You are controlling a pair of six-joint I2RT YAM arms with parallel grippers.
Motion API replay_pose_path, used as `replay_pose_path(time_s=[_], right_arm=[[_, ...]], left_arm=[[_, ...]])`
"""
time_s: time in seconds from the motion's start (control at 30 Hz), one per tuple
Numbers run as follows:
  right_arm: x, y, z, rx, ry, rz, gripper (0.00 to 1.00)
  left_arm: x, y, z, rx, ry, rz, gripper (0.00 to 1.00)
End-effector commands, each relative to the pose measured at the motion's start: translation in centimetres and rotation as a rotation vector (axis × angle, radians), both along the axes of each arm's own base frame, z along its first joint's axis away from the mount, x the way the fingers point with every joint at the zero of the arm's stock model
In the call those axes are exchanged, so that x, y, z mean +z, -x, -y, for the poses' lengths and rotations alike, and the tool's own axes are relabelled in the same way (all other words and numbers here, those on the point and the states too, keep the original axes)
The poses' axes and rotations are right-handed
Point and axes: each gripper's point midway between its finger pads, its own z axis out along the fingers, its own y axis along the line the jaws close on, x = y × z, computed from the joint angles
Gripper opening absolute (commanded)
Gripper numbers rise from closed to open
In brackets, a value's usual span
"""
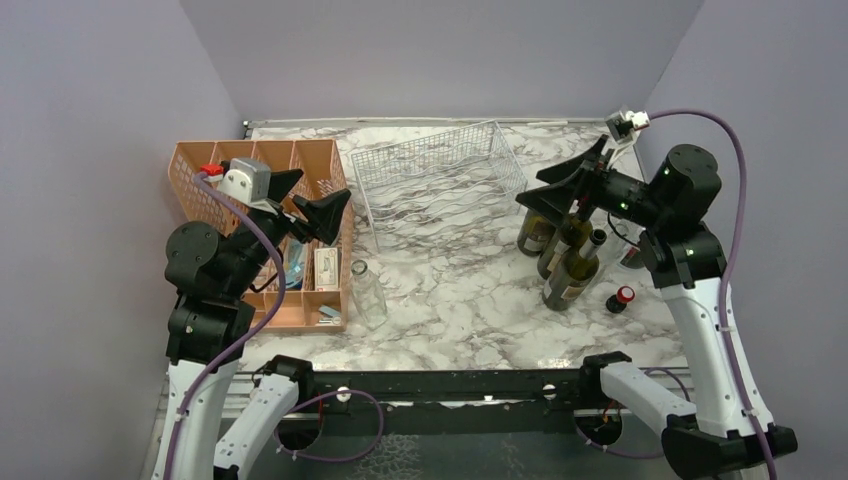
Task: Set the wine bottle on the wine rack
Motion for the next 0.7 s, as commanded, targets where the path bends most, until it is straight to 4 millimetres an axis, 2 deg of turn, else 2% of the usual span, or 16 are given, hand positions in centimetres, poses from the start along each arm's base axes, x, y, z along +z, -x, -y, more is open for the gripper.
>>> replay_pose_path(time_s=[0.0,0.13,0.3,0.5,0.57,0.67], right_arm=[[2.3,1.2,-2.2,0.211,-0.039,0.124,0.95],[2.1,-0.9,-4.0,0.218,0.002,0.114,0.94],[0.6,-2.0,-9.1,0.248,0.074,0.096,0.93],[-2.8,0.5,-16.4,0.402,0.134,0.101,0.92],[-4.0,1.5,-18.1,0.446,0.153,0.109,0.91],[-5.8,2.7,-20.6,0.483,0.182,0.117,0.9]], left_arm=[[0.4,-1.0,-0.1,0.013,0.023,0.012,0.99],[-0.2,-2.2,-0.7,0.068,0.027,-0.022,0.99],[-1.3,-3.1,-0.7,0.078,0.016,-0.058,0.99],[-0.5,-3.5,-2.1,0.158,0.023,-0.045,0.99],[0.1,-3.4,-3.3,0.226,0.036,-0.035,0.99],[1.0,-3.0,-6.5,0.399,0.113,-0.01,0.99]])
